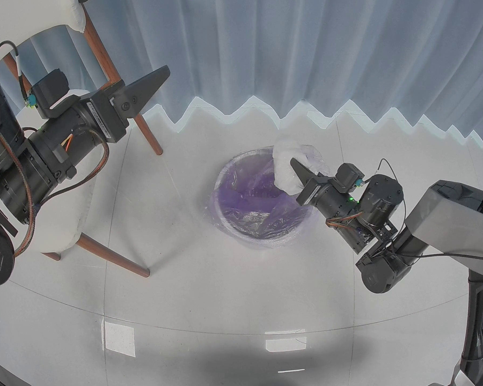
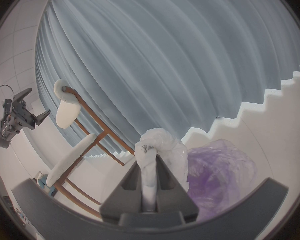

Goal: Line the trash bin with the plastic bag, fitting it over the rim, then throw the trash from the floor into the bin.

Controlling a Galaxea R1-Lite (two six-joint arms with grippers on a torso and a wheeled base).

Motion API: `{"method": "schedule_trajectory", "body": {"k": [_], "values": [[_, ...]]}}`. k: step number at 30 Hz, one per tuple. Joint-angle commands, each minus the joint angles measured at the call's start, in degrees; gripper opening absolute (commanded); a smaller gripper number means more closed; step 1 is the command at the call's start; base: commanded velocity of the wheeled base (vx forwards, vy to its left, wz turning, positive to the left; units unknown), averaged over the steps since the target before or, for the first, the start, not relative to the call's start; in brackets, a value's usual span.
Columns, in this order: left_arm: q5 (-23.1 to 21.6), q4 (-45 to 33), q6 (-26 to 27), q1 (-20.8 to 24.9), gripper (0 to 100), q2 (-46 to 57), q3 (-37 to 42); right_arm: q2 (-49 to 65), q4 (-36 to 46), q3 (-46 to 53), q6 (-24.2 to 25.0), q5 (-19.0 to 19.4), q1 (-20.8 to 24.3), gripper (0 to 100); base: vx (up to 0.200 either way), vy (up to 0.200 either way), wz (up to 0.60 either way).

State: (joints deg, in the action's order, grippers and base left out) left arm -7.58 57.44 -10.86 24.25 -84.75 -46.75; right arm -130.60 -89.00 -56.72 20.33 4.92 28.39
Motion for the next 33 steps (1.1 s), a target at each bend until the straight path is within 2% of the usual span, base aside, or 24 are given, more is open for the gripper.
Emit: {"method": "schedule_trajectory", "body": {"k": [1,10,24,33], "values": [[0.02,0.04,-0.04,0.01,100,-0.07,-0.01,-8.27,-1.00,-9.46,-0.21,-0.18,0.70,0,0.000,0.000,0.00],[-0.06,0.04,-0.12,0.10,100,0.02,-0.01,-16.36,-0.91,-20.45,-0.82,0.08,0.79,0,0.000,0.000,0.00],[-0.24,0.04,-0.04,1.77,100,0.20,1.05,-18.99,-0.91,-20.53,-1.61,0.17,0.35,0,0.000,0.000,0.00],[-0.15,0.13,-0.12,1.24,100,0.29,0.87,-19.52,-0.91,-20.45,-1.53,0.17,0.35,0,0.000,0.000,0.00]]}}
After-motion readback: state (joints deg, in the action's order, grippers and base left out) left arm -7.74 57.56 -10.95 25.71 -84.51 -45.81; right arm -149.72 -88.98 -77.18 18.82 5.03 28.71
